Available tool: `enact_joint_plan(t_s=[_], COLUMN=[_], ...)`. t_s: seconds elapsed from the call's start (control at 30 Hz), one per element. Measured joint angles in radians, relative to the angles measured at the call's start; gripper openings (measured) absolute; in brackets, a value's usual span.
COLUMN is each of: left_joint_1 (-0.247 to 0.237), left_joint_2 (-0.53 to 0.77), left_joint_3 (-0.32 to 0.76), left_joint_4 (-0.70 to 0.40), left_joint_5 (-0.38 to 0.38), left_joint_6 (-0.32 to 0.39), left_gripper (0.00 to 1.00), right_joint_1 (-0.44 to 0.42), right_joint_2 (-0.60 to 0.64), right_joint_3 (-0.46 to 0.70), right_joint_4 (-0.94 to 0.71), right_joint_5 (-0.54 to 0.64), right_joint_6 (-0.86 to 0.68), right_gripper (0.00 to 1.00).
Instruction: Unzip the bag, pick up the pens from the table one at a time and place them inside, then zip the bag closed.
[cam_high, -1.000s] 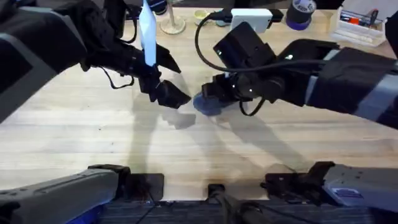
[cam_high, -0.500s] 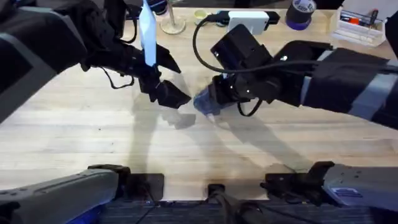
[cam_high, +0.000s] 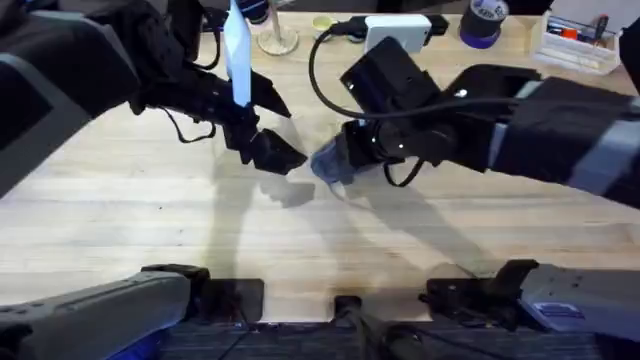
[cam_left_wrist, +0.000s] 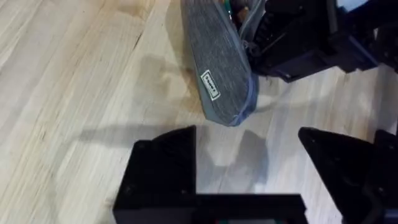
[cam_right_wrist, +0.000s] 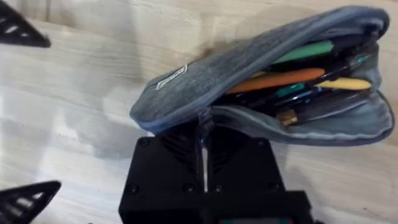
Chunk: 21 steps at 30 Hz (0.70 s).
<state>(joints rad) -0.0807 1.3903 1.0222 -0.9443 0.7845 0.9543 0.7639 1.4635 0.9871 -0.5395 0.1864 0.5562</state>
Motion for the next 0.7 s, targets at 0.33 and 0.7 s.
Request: enact_joint_plan(t_s=[0.33, 0.7], left_joint_1=[0.0, -0.007], left_joint_2=[0.0, 0.036], left_joint_3=[0.0, 0.0], left_joint_4=[-0.009, 0.013], left_joint_5=[0.001, 0.059], left_joint_6=[0.0, 0.0], left_gripper=[0.994, 0.994], right_joint_1=[-0.001, -0.001], right_joint_2=[-0.164, -0.17], right_joint_3=[0.007, 0.007], right_joint_4=[-0.01, -0.013], right_joint_5=[0.019, 0.019], right_joint_6=[-0.101, -0.116], right_gripper=[0.03, 0.03])
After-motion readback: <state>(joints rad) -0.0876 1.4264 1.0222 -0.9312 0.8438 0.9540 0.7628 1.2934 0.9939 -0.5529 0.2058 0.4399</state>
